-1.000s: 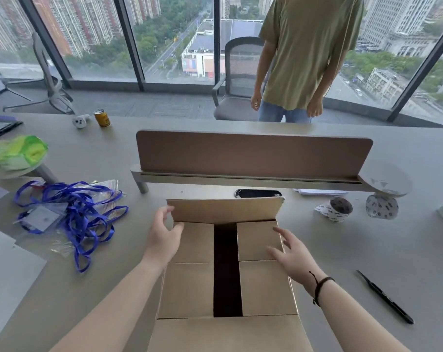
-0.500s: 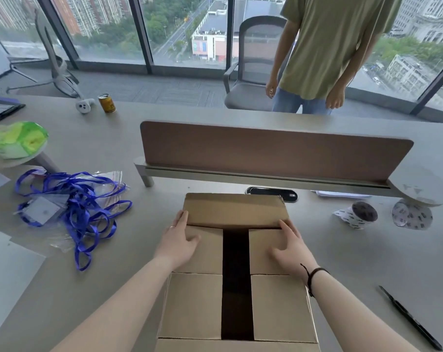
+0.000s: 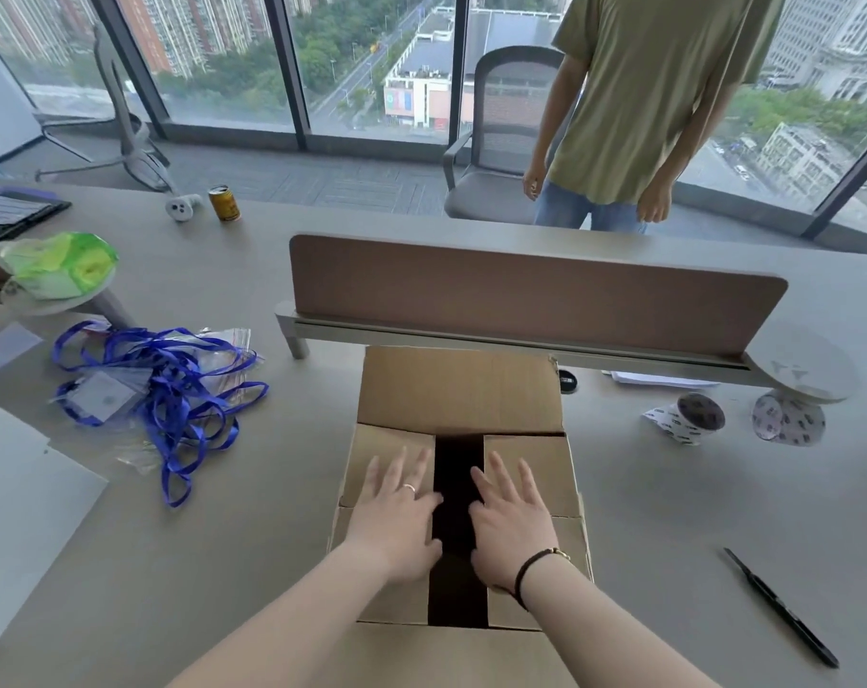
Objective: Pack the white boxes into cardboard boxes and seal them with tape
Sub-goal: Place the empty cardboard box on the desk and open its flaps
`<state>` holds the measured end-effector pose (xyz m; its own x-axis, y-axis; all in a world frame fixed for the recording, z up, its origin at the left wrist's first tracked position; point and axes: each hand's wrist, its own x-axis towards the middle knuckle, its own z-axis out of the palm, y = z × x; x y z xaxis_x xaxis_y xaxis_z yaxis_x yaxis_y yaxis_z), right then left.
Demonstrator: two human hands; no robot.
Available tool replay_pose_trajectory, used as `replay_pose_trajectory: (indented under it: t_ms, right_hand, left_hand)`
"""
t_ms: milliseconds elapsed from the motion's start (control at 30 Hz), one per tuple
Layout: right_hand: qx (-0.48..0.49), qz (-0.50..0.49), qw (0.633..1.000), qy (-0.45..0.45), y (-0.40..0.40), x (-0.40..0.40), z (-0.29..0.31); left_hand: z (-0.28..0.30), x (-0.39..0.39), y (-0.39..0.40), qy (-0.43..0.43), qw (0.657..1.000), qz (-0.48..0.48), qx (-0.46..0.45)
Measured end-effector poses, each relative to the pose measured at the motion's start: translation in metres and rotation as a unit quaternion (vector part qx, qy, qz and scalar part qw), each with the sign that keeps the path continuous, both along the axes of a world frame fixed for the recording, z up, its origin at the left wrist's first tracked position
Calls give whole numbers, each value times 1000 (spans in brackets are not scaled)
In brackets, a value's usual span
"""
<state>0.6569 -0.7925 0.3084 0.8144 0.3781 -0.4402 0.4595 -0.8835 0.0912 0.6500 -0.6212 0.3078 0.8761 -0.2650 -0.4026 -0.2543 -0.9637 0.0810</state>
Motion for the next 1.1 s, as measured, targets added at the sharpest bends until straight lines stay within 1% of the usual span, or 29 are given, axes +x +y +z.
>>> replay_pose_trajectory:
  t_ms: [67, 133, 233, 300, 400, 467, 533, 600, 667, 733, 800, 867, 933, 1000, 1100]
  right_hand:
    - [-12, -12, 1000, -4, -3, 2, 12]
    - [-3, -11, 1000, -23, -6, 3, 30]
    - [6, -7, 996, -85, -17, 4, 64]
    - [-4, -16, 992, -123, -35, 4, 85]
    - [-40, -60, 988, -139, -71, 2, 102]
    - [-62, -97, 984, -133, -97, -1, 100]
    - [-67, -136, 982, -116, -120, -8, 87]
    - [-53, -177, 980, -78, -137, -18, 65]
    - [-6, -218, 976, -24, -145, -29, 39]
    - [75, -261, 962, 26, -143, -41, 15]
    - [150, -293, 943, 53, -137, -47, -3]
    - [194, -313, 927, 67, -131, -50, -13]
    - [205, -319, 922, 73, -129, -49, -15]
    - [202, -310, 927, 66, -128, -46, -10]
    - [220, -285, 932, 40, -117, -36, 10]
  left_hand:
    - [15, -1, 0, -18, 1000, 4, -6]
    - [37, -1, 0, -51, 999, -4, -10]
    - [73, 0, 10, -104, 995, 5, -7]
    - [93, -1, 25, -129, 991, 22, 26]
    - [109, -5, 56, -162, 980, 63, 98]
    - [103, -7, 74, -160, 972, 87, 148]
    - [85, -12, 88, -134, 965, 107, 199]
    - [62, -20, 97, -85, 965, 140, 206]
    - [34, -31, 99, -18, 973, 177, 149]
    - [7, -43, 94, 45, 975, 214, 42]
    - [-12, -52, 85, 79, 961, 255, -75]
    - [-19, -56, 79, 87, 939, 294, -155]
    - [-16, -57, 75, 83, 931, 309, -176]
    - [-7, -55, 75, 71, 931, 308, -185]
    - [16, -55, 75, 31, 928, 310, -204]
